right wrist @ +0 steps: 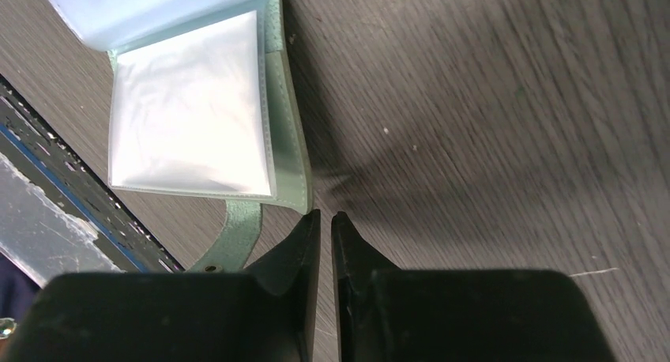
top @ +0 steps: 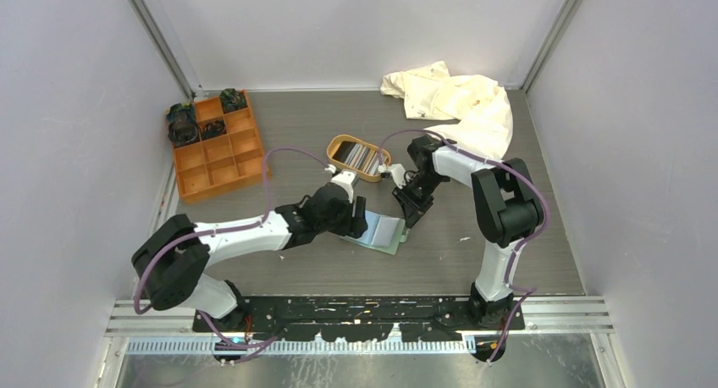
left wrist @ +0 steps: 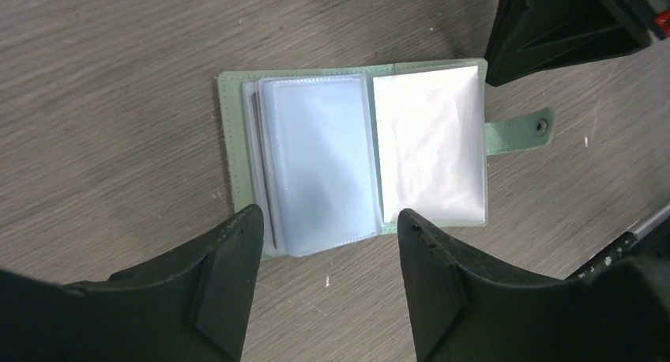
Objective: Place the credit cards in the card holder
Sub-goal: Open the card holder at the center of the board.
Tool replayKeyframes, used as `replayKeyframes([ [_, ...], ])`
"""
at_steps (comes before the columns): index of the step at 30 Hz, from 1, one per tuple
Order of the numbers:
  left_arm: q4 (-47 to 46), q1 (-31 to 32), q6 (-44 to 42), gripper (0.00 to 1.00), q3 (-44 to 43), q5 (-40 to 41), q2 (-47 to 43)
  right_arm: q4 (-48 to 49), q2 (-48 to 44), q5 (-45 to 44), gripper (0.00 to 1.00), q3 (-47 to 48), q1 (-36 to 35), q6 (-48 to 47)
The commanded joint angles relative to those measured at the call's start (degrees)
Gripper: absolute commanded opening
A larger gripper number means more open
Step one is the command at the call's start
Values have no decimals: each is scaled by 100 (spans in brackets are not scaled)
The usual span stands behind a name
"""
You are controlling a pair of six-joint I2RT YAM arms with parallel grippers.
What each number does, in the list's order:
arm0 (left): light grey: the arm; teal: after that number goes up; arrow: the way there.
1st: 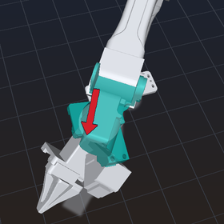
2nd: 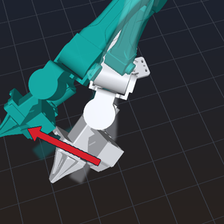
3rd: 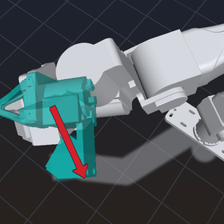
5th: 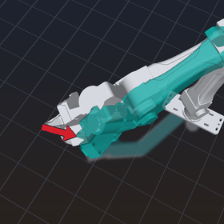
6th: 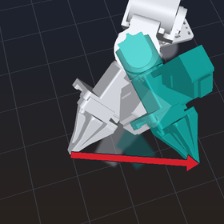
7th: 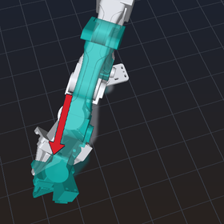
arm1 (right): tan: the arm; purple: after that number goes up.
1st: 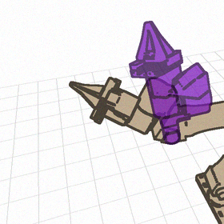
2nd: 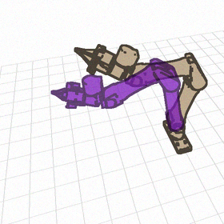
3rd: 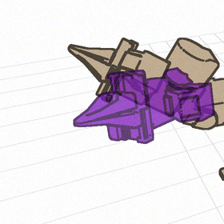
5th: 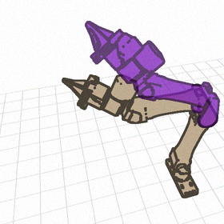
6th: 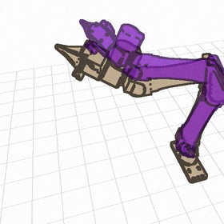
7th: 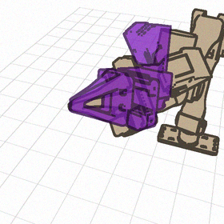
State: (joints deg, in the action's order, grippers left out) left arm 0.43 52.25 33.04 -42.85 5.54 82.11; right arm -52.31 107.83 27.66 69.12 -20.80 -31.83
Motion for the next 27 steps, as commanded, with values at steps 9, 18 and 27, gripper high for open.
replayKeyframes([
  [9, 1468, 679, 950, 62, -1447, 1439, 1276, -107, -122, 47, 17, 210, 24, 142],
  [18, 1945, 864, 1065, 61, -1824, 1890, 1617, -132, -65, 47, 17, 232, 23, 158],
  [27, 2141, 947, 926, 65, -1990, 2133, 1641, -168, -17, 38, 17, 240, 25, 151],
])
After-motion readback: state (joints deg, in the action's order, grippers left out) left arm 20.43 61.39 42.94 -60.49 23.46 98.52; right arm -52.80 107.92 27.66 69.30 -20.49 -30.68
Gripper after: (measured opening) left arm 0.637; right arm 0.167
